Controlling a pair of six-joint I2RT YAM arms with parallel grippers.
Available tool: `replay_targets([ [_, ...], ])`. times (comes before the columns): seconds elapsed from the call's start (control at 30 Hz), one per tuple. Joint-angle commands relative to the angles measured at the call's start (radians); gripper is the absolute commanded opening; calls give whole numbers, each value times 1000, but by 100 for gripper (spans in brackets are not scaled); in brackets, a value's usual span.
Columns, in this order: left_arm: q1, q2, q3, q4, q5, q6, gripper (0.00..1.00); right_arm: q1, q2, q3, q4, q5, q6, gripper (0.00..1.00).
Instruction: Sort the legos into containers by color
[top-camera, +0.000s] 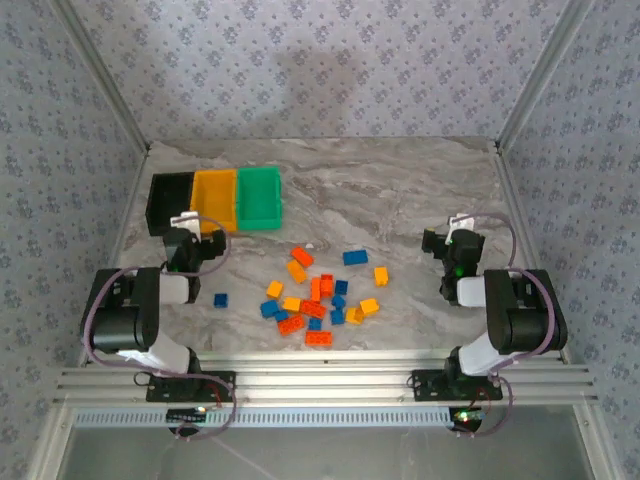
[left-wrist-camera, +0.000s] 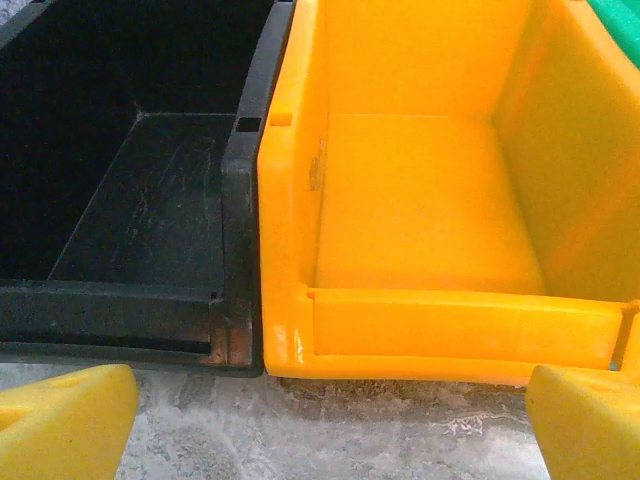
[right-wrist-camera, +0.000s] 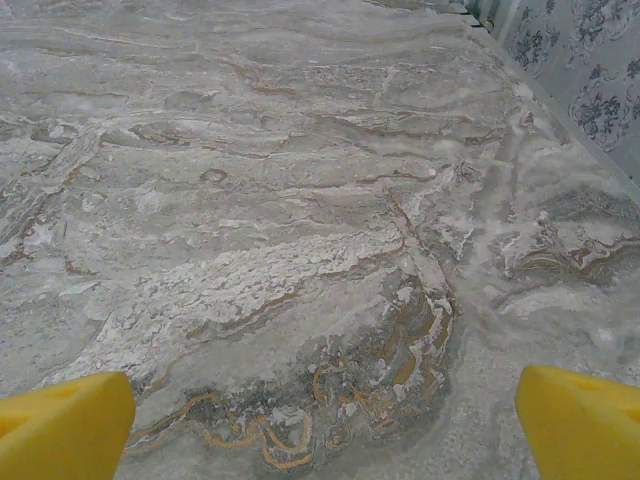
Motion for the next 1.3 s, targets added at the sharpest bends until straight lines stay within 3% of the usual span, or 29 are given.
replay_targets([
  [0.0,2,-5,27,8,16,11,100,4,0,18,25,2,-12,100],
  [0.73,3,-6,28,7,18,8,100,-6,-2,19,21,-16,-9,100],
  [0.83,2,-29,35,-24,30,13,100,-2,-51,51,-65,-7,-9,100],
  [1.03,-21,-231,98,-291,-29,-1,100,35,-151,172,-390,125,53,100],
  [1.27,-31,-468,86,-291,-41,-128,100,146,-259,251,-550,391,232,100],
])
